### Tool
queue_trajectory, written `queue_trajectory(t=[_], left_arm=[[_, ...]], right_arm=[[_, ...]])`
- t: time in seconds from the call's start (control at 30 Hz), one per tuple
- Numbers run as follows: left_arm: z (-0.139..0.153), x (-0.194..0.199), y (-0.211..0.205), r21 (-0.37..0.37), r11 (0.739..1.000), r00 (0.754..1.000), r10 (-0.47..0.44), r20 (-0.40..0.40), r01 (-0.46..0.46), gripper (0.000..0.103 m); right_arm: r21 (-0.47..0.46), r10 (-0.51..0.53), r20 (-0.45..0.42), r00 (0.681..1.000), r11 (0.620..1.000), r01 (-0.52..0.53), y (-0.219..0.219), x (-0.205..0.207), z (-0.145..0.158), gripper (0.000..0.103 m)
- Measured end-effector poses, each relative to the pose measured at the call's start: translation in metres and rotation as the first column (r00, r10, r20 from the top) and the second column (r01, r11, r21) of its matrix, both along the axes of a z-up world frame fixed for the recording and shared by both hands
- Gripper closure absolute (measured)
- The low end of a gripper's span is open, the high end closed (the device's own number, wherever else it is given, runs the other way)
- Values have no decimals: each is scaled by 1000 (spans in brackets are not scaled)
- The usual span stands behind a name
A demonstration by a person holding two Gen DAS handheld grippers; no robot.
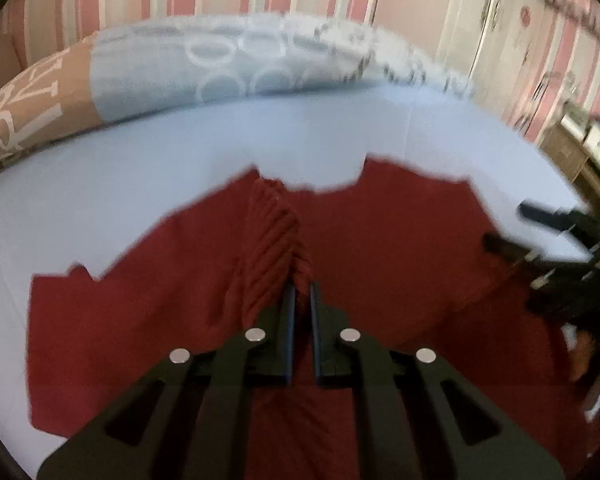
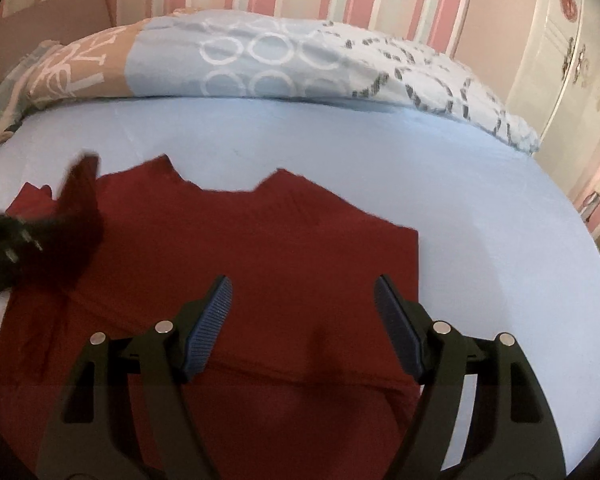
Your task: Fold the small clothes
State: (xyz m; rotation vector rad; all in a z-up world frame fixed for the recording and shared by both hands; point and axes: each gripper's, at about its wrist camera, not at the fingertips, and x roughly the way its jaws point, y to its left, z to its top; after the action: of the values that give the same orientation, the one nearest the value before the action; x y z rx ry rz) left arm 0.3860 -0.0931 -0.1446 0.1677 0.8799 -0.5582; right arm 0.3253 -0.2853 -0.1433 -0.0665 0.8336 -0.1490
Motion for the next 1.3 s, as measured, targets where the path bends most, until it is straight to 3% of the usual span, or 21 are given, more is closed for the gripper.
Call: queue_trajectory(t=[0.13, 0.2, 0.27, 0.4, 0.5, 0.67, 0.87, 0.93, 1.1, 1.2, 1.27, 1.3], left_arm=[[-23, -6, -8, 113, 993, 1000, 20, -1, -19, 90], [-22, -18, -7, 150, 989, 999, 2, 40, -8, 78], [-20, -30, -8, 180, 984, 998, -17, 62, 6, 57], [-19, -55, 8, 249, 969, 995, -26, 99, 0, 53], [-9, -64, 25, 271, 962, 991, -12, 137, -26, 38], [9, -57, 62, 205, 974, 986, 64, 152, -94, 37], [-7, -21, 88, 236, 955, 980, 150, 133, -178, 37], [-15, -13, 90, 253, 950, 980, 155, 123, -182, 37], [-19, -13, 88, 264, 947, 980, 155, 126, -183, 37], [-20, -14, 86, 274, 944, 979, 153, 135, -185, 37], [-19, -13, 86, 271, 944, 978, 155, 137, -188, 37], [-19, -12, 86, 266, 945, 978, 158, 137, -190, 37]], right_arm=[[-3, 4, -24, 1000, 1000, -4, -7, 3, -13, 29], [14, 2, -32, 999, 1000, -2, -9, 5, -20, 29], [26, 4, -37, 999, 1000, -3, -10, 7, -24, 29], [55, 43, -37, 998, 998, -41, -1, 11, -29, 29], [36, 83, -40, 996, 996, -81, 12, 14, -30, 29], [27, 111, -40, 993, 994, -110, 25, 18, -29, 29], [86, 192, -38, 981, 978, -188, 46, 17, -25, 33], [140, 261, -17, 965, 956, -256, 57, 15, -21, 34], [136, 349, -27, 937, 930, -343, 87, 23, -20, 35], [171, 387, -39, 921, 911, -375, 97, 30, -22, 52], [190, 404, -47, 913, 901, -389, 100, 32, -22, 76], [190, 414, -50, 909, 897, -398, 102, 32, -22, 82]])
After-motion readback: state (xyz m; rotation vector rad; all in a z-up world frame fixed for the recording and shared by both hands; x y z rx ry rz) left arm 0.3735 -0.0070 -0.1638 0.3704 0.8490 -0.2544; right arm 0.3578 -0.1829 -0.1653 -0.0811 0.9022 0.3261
